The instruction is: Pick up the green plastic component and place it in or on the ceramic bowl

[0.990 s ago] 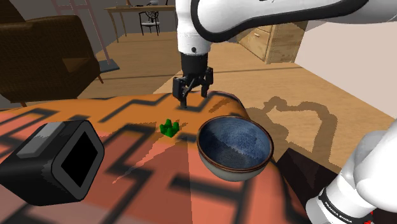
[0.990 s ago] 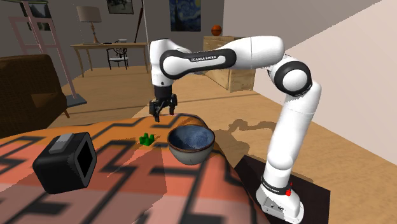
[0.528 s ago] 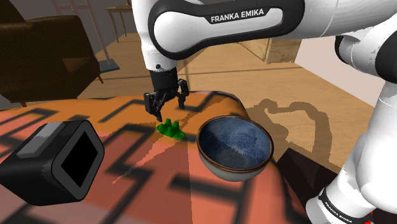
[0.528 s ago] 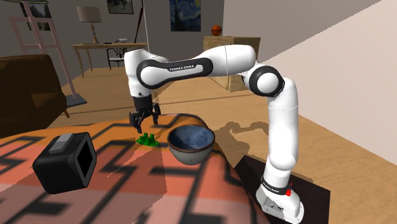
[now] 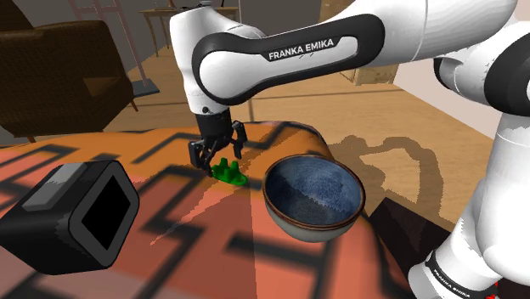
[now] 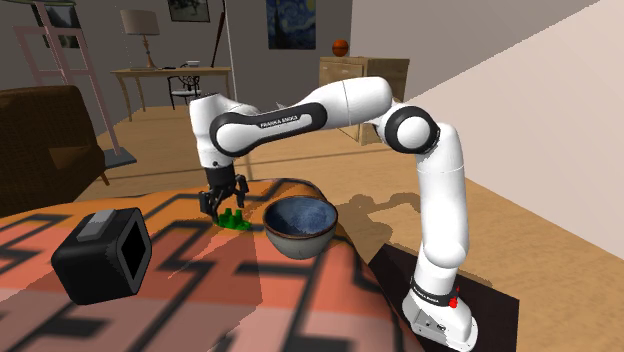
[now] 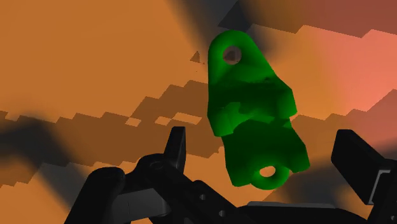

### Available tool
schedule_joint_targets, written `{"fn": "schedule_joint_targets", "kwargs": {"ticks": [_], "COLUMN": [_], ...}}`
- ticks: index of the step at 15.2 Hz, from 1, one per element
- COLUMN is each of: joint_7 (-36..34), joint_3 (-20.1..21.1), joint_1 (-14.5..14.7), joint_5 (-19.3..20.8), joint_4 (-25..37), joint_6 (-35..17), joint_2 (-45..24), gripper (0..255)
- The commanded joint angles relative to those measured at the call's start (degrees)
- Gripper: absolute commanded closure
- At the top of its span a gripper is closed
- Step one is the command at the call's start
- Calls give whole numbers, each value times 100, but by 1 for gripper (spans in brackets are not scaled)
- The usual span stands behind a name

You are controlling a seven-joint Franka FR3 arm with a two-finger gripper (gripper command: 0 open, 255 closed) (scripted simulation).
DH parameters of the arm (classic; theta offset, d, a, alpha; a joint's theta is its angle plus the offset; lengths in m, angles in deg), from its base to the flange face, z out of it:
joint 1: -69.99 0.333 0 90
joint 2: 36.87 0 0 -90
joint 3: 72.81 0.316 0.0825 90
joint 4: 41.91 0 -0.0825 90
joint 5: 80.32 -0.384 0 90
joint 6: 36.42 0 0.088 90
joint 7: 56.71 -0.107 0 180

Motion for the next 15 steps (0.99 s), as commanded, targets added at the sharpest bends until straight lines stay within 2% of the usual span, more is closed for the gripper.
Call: {"fn": "schedule_joint_targets", "kwargs": {"ticks": [1,8,9,15], "joint_7": [-5,-5,-5,2], "joint_3": [0,0,0,-3], "joint_1": [-6,-6,-6,-12], "joint_5": [-4,-3,-3,-5], "joint_4": [-126,-123,-123,-146], "joint_6": [-114,-113,-113,-134], "joint_2": [15,13,13,15], "gripper": [0,0,255,255]}}
